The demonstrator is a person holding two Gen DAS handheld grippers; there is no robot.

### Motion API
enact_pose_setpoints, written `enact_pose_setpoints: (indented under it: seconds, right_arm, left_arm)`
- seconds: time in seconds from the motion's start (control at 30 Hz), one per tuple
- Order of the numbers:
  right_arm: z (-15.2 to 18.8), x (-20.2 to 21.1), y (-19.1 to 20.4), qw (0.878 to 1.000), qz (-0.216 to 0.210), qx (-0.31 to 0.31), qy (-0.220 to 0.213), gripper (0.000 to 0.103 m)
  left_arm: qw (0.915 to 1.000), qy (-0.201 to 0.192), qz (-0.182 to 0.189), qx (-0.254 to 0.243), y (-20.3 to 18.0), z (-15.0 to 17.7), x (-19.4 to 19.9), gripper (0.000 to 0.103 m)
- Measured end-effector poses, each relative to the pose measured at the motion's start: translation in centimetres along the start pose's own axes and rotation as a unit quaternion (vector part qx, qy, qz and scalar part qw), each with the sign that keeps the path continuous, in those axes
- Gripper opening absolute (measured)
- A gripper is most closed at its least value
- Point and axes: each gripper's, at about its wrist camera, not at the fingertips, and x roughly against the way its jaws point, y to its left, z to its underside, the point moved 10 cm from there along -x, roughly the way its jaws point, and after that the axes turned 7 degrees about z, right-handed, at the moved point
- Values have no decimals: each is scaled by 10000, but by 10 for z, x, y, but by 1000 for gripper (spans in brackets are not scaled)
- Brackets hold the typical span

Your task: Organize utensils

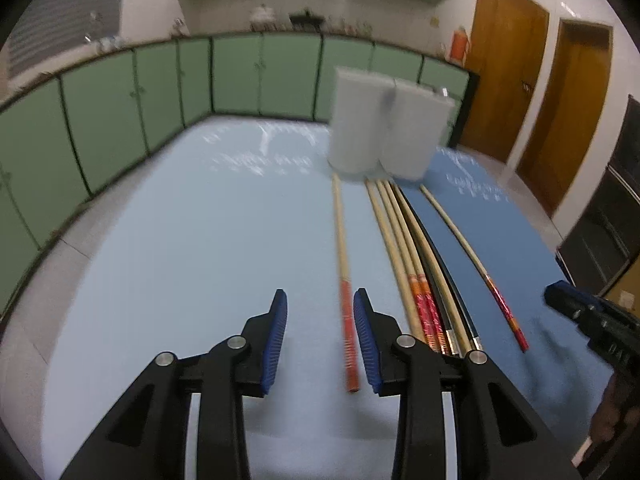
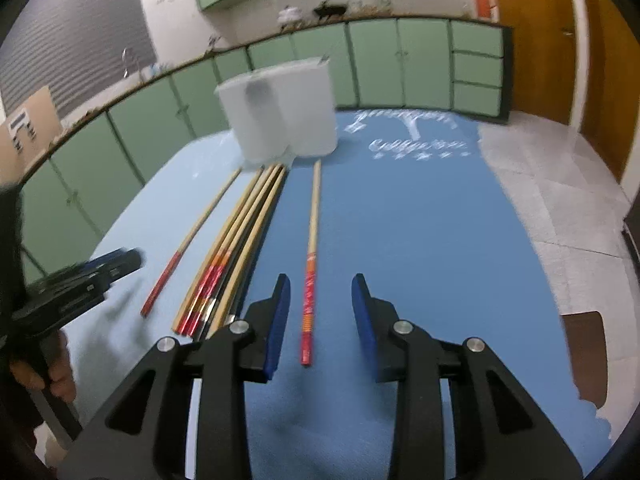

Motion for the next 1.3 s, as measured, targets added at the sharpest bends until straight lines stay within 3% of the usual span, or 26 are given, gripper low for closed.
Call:
enact_pose_setpoints:
  seconds: [0.43, 1.3]
  right_arm:
    - [21, 10, 11, 9999, -40, 91, -133, 33]
    - [40, -7, 16, 9997, -84, 72, 222, 35]
  left_arm:
    - [9987, -502, 26, 88, -7, 7, 23, 34]
    - [9999, -9, 107, 44, -24, 38, 0, 38]
